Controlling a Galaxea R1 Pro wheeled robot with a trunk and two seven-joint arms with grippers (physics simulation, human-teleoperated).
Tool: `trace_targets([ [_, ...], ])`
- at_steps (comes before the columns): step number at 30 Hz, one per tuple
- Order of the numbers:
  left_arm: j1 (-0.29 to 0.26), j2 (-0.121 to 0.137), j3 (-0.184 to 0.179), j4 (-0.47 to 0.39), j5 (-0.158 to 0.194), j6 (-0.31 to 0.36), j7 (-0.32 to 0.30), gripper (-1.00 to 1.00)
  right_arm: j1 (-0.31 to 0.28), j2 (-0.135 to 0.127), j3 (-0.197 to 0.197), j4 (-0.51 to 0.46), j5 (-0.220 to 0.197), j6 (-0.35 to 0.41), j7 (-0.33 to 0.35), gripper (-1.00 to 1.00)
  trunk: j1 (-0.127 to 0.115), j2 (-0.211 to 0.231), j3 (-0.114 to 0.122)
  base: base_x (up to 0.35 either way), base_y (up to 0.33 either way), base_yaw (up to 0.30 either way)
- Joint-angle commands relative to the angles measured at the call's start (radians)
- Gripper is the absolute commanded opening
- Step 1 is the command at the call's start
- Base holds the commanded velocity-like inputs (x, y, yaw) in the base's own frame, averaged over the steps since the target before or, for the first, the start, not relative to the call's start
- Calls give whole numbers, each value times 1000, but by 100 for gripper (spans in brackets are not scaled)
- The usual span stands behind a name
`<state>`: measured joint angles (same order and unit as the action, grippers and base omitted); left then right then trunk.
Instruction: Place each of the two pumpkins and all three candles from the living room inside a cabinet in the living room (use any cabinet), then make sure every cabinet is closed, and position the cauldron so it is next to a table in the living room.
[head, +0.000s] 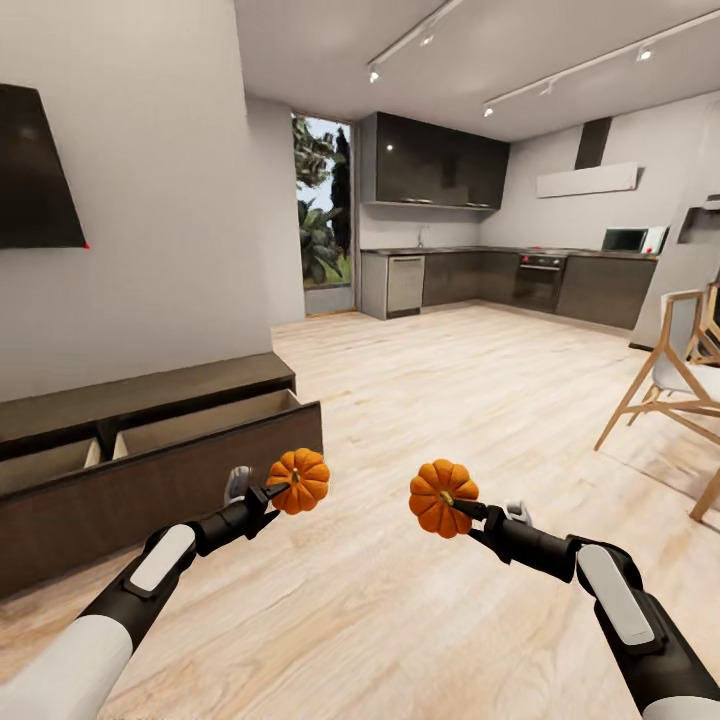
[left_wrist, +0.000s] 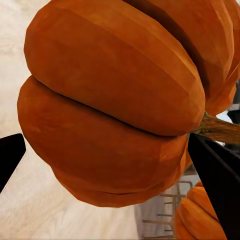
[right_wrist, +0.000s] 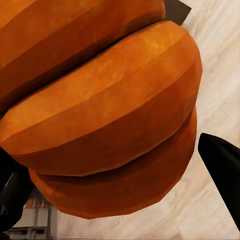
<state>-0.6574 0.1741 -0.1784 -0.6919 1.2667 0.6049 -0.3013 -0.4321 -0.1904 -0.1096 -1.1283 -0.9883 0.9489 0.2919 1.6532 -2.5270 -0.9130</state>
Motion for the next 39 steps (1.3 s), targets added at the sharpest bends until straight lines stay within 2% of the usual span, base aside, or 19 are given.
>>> trace_targets([
  [1,-1,0,-3,0,13,3,-2,-100,-1,0,-2,-1,-10,7,6,-100,0,-1,0,143,-92,286],
  [33,-2,-3,-4,1,11,2,-1,-100,-1,-1,-2,-1,-10,7,6,-100,0,-1,13,176,-120,286],
  [39,-2,-2,-3,2,11,2,-1,-100,-1,-1,-2,-1,-10,7,6,-100,0,-1,15,58,-57,286],
])
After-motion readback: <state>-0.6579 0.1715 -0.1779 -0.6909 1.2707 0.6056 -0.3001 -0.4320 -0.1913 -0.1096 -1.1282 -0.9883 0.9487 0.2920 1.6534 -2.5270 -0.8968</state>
